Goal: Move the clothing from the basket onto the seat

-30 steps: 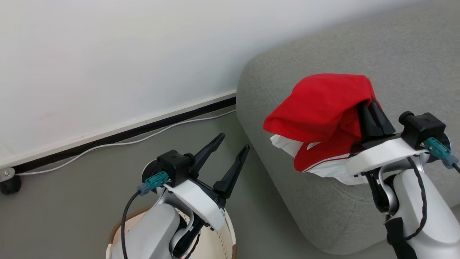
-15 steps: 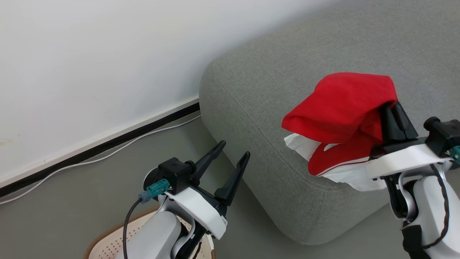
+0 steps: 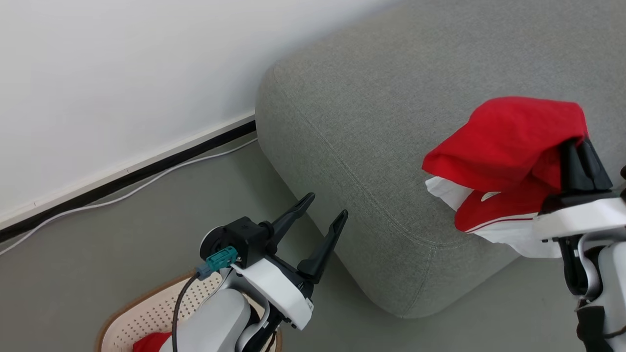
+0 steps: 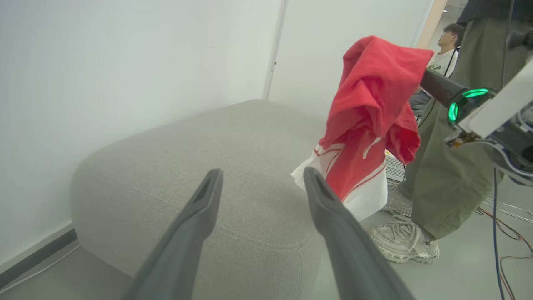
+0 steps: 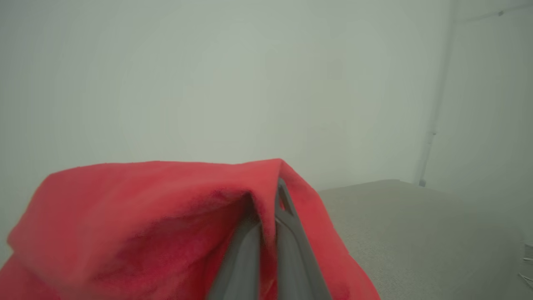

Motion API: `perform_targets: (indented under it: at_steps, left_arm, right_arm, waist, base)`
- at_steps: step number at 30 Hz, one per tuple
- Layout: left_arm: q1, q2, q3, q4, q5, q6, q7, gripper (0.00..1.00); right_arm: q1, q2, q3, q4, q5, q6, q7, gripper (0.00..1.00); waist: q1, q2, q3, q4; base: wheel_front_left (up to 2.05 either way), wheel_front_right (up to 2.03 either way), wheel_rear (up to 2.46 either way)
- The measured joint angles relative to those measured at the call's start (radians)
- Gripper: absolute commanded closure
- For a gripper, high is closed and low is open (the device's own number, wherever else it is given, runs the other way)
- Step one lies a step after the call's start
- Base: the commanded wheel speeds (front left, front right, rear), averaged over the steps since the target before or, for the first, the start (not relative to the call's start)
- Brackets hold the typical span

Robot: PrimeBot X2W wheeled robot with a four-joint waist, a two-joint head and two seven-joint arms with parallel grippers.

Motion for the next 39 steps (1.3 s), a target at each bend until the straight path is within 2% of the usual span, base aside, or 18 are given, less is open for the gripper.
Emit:
perform_targets:
  at_steps: [8,21,31,39]
  left_arm:
    - [-0.019,0.044,-0.035,-0.025,0.051,0.0,0.0,0.0]
    - [-0.192,0.126,-0.127,-0.074,0.061,0.0,0.0,0.0]
    - [-0.255,0.167,-0.161,-0.111,0.059,0.0,-0.005,0.0]
    - [-0.273,0.178,-0.179,-0.132,0.059,0.0,-0.005,0.0]
  right_arm:
    - [-0.152,-0.02,-0.053,0.039,-0.034,0.0,0.0,1.0]
    - [-0.452,-0.081,-0.202,0.216,-0.112,0.001,0.0,1.0]
    - [-0.676,-0.146,-0.376,0.356,-0.189,0.001,0.0,1.0]
    - [-0.814,-0.191,-0.566,0.381,-0.317,0.001,0.0,1.0]
  waist:
    - [0.0,0.0,0.104,0.011]
    - [0.0,0.0,0.364,0.106]
    - [0.0,-0.0001,0.537,0.193]
    - [0.0,0.0,0.632,0.272]
  base:
    - [0.0,0.0,0.0]
    - [0.0,0.0,0.0]
    - [0.0,0.0,0.0]
    - [0.0,0.0,0.0]
